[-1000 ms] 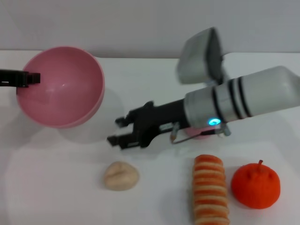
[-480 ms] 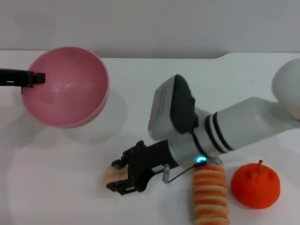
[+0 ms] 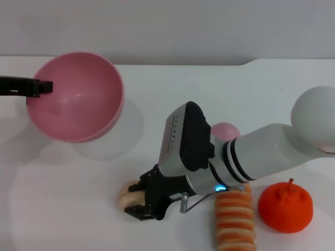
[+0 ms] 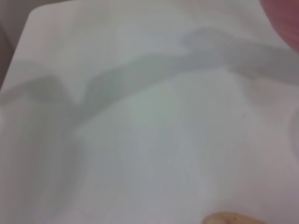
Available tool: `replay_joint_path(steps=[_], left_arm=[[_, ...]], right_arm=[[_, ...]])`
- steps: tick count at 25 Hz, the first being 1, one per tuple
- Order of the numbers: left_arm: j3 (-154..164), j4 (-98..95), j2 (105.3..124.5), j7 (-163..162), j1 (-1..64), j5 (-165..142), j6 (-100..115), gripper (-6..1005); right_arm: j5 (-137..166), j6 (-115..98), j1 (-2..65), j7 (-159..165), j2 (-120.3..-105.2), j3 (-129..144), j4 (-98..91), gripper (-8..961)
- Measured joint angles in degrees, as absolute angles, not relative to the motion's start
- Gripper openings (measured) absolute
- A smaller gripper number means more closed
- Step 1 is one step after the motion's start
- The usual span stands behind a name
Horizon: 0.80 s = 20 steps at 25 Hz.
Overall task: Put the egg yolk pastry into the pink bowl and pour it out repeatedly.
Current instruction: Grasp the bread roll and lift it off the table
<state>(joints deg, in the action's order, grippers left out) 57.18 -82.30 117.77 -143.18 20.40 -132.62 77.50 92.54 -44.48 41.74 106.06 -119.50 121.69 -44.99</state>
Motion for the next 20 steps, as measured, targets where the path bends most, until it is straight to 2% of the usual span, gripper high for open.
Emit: replay_joint_path(steps=[3, 8, 20], left_arm=[[57.3, -82.2, 117.77, -143.1, 20.5, -132.6, 77.4, 0], [57.3, -80.0, 117.76, -142.9, 21.9, -132.6, 77.4, 0], [59.2, -70.3, 117.72, -142.9, 28.2, -138.4, 76.2, 1]], right_arm=[[92.4, -44.4, 41.0, 106.1, -119.41, 120.5, -44.8, 499], [92.3, -45.3, 38.6, 106.1, -119.13, 115.8, -45.4, 333], [92.4, -72.8, 28.2, 97.2, -118.68, 87.9, -52.0, 275]])
